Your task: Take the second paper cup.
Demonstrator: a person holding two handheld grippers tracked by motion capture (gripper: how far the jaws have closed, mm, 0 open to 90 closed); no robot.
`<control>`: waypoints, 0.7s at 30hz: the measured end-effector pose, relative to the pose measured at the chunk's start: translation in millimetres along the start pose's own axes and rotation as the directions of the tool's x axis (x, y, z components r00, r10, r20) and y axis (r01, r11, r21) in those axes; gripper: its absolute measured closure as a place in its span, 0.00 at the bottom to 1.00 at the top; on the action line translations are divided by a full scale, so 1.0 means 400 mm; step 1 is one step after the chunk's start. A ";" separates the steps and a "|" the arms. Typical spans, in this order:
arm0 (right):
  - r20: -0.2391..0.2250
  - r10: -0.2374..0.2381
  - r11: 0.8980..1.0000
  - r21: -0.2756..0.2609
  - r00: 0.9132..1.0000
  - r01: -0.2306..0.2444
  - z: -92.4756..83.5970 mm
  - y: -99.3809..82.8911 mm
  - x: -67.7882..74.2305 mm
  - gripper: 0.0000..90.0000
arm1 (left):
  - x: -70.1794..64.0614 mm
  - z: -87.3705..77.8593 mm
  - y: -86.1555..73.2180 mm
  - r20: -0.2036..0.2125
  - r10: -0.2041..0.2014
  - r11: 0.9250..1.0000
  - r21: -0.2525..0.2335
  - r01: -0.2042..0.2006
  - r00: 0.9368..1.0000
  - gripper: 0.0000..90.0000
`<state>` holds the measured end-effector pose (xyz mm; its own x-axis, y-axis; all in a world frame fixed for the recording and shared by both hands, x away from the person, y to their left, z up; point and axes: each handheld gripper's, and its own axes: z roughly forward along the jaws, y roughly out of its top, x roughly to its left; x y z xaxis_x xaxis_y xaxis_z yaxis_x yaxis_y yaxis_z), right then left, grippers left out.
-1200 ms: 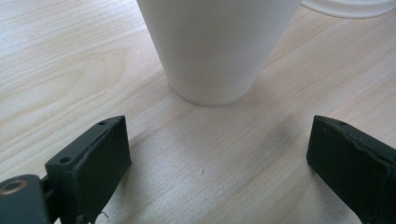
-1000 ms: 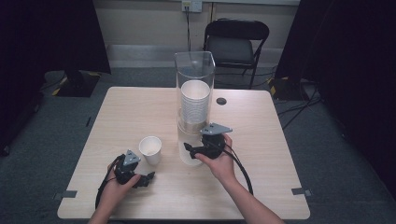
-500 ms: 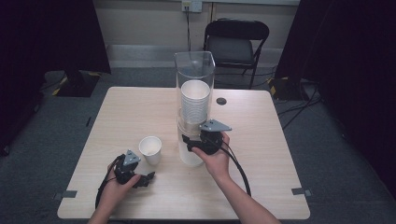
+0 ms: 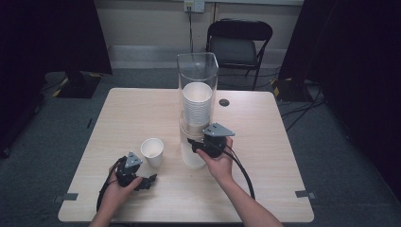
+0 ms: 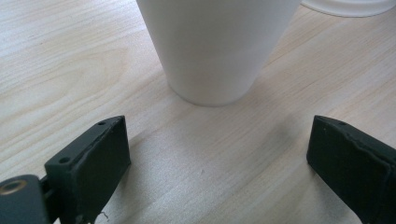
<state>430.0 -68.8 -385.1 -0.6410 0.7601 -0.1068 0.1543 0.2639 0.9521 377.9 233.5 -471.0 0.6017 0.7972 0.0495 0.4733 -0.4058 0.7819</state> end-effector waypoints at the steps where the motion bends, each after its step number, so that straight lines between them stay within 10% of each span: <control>1: -0.001 -0.003 1.000 0.008 1.000 0.003 -0.001 0.002 -0.001 0.40 | 0.000 0.000 0.000 -0.001 0.001 1.000 0.000 -0.001 1.000 0.06; 21: -0.012 -0.011 1.000 0.019 1.000 0.011 -0.004 0.001 -0.003 0.41 | -0.001 -0.001 -0.002 -0.004 -0.002 1.000 0.001 0.002 1.000 0.06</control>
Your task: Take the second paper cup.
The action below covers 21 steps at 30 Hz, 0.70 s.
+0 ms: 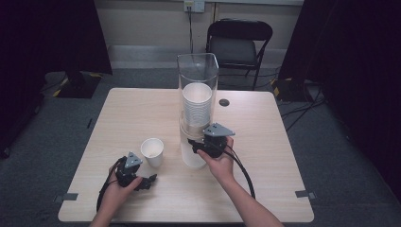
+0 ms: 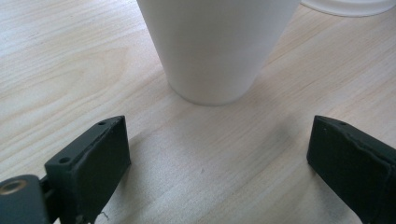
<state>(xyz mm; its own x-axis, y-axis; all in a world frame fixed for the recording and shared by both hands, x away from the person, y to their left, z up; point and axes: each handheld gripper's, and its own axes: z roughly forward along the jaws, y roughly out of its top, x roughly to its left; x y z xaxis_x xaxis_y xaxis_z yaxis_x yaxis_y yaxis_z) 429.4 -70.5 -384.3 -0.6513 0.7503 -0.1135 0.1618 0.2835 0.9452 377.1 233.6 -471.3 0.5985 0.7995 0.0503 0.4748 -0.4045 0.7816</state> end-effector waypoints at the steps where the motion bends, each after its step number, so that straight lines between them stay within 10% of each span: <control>1: 0.000 0.000 1.000 0.000 1.000 0.000 0.000 0.000 0.000 0.41 | 0.000 0.000 0.000 0.000 0.000 1.000 0.000 0.000 1.000 0.06; 11: -0.013 -0.009 1.000 0.008 1.000 0.009 -0.001 0.000 -0.004 0.41 | 0.000 -0.001 -0.001 0.001 0.002 1.000 0.002 -0.002 1.000 0.06; 13: -0.017 -0.011 0.999 0.032 1.000 0.012 0.002 -0.001 -0.006 0.42 | 0.000 -0.002 -0.002 0.002 -0.002 1.000 0.000 0.002 1.000 0.06; 15: -0.020 0.000 0.984 0.179 1.000 0.004 0.024 -0.075 -0.011 0.42 | -0.001 -0.003 -0.003 0.005 -0.005 1.000 0.000 0.005 1.000 0.06; 21: -0.059 0.038 0.974 0.226 0.998 -0.023 0.014 -0.132 -0.022 0.41 | -0.001 -0.003 -0.003 0.013 0.000 1.000 0.003 0.000 1.000 0.04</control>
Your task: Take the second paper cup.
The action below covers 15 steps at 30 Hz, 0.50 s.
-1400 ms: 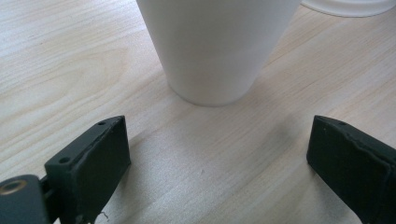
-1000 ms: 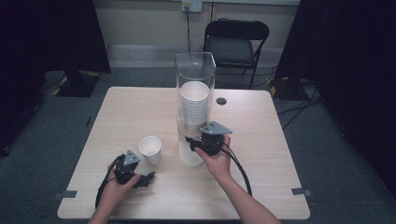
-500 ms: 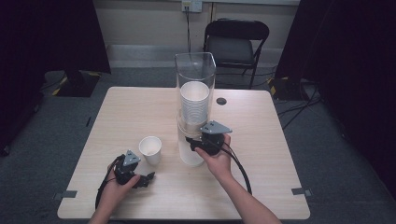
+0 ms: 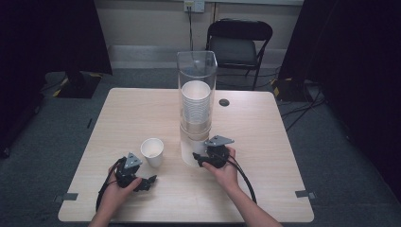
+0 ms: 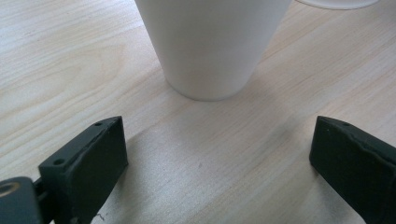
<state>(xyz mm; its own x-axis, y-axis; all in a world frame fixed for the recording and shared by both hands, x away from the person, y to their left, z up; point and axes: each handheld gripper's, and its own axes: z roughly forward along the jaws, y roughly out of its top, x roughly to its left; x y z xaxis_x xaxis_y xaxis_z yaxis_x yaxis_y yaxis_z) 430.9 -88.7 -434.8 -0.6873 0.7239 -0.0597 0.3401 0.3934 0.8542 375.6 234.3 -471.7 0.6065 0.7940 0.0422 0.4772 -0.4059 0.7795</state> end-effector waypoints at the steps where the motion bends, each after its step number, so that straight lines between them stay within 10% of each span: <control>1: -0.003 -0.007 1.000 0.007 1.000 0.007 -0.003 0.001 -0.001 0.41 | 0.000 0.000 0.000 -0.001 0.001 1.000 0.000 -0.001 1.000 0.04; 15: 0.043 -0.003 0.998 0.056 0.999 0.001 -0.056 -0.057 -0.073 0.40 | -0.001 -0.002 -0.002 0.000 0.000 1.000 0.002 0.000 1.000 0.04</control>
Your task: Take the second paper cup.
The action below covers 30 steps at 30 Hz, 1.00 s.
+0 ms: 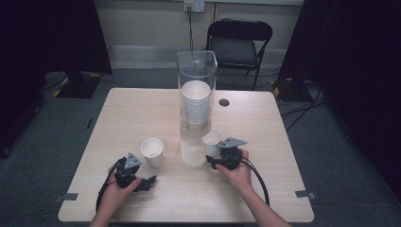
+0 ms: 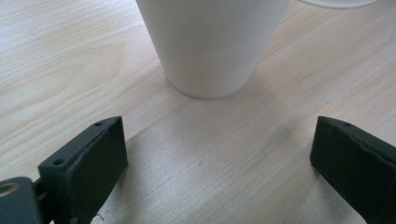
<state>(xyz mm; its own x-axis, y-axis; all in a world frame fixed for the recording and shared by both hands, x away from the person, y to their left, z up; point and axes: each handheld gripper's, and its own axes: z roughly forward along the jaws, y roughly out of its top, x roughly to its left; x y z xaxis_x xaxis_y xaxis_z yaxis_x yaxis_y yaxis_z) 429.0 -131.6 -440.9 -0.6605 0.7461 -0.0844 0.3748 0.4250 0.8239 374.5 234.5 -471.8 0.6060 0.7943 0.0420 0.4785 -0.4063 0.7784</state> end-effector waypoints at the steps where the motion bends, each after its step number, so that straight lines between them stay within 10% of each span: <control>1: 0.004 0.018 1.000 0.008 1.000 -0.019 -0.004 -0.008 -0.015 0.40 | 0.000 0.000 0.000 0.000 0.000 1.000 -0.001 0.000 1.000 0.04; 30: 0.095 0.072 0.997 0.025 0.993 -0.074 -0.046 -0.076 -0.077 0.21 | 0.001 0.000 0.000 0.002 0.003 1.000 0.001 -0.003 1.000 0.03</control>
<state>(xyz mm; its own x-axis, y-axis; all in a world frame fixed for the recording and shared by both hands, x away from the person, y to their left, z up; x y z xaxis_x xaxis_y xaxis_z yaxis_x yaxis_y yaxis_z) 426.0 -177.0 -453.1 -0.5673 0.8198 -0.0780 0.4392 0.3813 0.8135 374.8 234.6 -471.8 0.6083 0.7926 0.0429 0.4777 -0.4088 0.7776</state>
